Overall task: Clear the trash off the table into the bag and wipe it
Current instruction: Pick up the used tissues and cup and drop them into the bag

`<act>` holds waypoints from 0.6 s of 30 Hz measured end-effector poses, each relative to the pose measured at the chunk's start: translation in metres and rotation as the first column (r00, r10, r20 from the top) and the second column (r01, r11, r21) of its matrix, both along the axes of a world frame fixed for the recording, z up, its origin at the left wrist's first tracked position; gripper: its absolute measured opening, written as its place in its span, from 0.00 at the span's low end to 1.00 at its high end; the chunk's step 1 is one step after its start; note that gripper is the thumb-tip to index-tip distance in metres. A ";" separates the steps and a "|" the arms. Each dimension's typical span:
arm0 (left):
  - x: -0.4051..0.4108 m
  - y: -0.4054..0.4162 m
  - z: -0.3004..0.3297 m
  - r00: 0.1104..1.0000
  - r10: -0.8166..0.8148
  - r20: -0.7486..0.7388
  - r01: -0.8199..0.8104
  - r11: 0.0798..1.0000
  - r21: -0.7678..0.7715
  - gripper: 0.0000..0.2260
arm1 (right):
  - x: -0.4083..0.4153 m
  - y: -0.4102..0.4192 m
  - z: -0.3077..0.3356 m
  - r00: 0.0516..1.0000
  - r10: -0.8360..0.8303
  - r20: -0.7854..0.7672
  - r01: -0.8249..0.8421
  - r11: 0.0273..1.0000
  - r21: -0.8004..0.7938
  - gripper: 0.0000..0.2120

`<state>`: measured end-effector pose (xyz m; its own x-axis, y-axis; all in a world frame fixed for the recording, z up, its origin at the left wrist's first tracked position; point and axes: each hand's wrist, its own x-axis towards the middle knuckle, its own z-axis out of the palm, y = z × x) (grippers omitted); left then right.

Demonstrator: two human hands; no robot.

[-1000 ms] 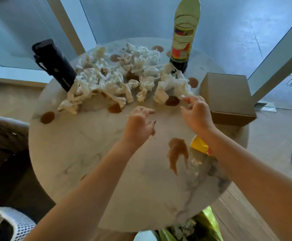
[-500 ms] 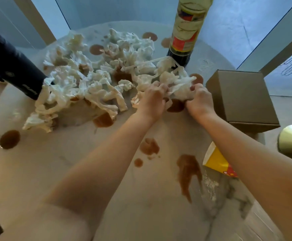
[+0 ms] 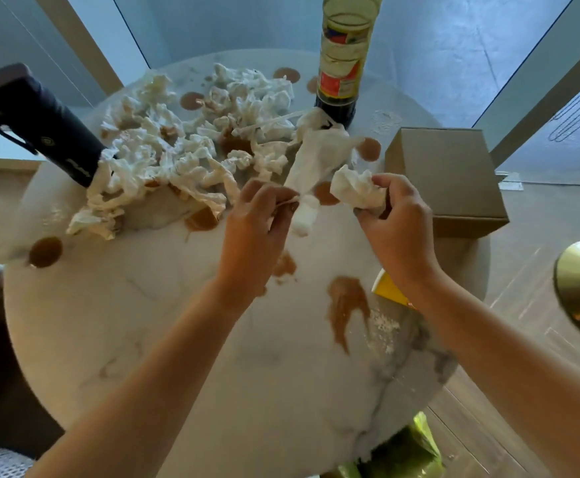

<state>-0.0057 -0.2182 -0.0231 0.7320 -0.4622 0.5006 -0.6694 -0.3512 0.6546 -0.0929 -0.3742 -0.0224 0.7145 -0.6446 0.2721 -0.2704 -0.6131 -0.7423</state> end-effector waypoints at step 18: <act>-0.342 0.043 -0.076 0.845 -0.372 -0.384 0.507 0.785 0.357 0.07 | -0.375 0.043 -0.117 0.926 0.190 -0.327 -0.102 0.958 0.268 0.11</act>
